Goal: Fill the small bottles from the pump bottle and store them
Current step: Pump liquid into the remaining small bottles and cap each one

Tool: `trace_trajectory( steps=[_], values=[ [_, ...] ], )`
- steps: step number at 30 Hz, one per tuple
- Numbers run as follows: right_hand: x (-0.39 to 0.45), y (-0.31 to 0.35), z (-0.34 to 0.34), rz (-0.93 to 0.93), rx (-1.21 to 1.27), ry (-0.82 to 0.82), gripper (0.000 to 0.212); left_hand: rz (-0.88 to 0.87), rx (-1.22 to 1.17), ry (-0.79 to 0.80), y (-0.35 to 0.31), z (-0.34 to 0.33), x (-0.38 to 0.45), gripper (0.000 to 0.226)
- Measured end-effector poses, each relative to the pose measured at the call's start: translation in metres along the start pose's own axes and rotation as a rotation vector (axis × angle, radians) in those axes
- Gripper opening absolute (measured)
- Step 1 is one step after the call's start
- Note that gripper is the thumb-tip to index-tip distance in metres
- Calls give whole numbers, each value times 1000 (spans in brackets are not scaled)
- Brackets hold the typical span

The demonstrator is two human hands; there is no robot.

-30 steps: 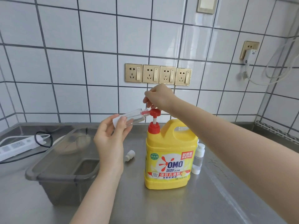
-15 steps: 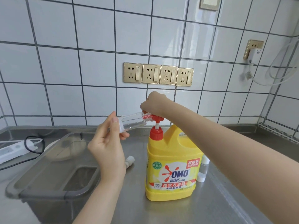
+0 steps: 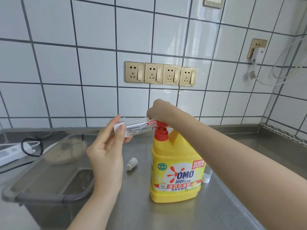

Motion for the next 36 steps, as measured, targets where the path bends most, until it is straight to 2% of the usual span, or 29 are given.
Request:
trace_trajectory(
  steps=[4, 9, 12, 16, 21, 25, 30, 36],
  values=[
    [3, -1, -7, -24, -12, -24, 26, 68, -46, -40, 3, 5, -7, 22],
    [8, -1, -7, -23, -13, -69, 24, 158, -116, -29, 2, 9, -16, 25],
    [12, 3, -2, 16, -37, -74, 18, 188, -133, 14, 1, 12, -17, 34],
    [7, 6, 11, 87, -39, -92, 23, 141, -113, 58, 1, 18, -15, 33],
    [6, 7, 19, 138, -82, -216, 12, 89, -78, 56, 1, 18, -15, 38],
    [4, 9, 27, 149, 81, -104, 24, 70, -67, 78, 2, 18, -16, 37],
    [4, 14, 19, 146, 29, -107, 29, 69, -86, 77, 2, 18, -16, 36],
    [5, 11, 9, 112, -68, -147, 9, 46, -53, 92, 1, 19, -18, 35]
  ],
)
Point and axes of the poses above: each hand's wrist, its own x-axis towards the middle knuckle, its own z-axis out of the back of the hand, y = z × x, the point moved 1 cm from there along x, towards the middle knuckle, and after that the axes turned 13 degrees about -x, right-handed, at the moved point
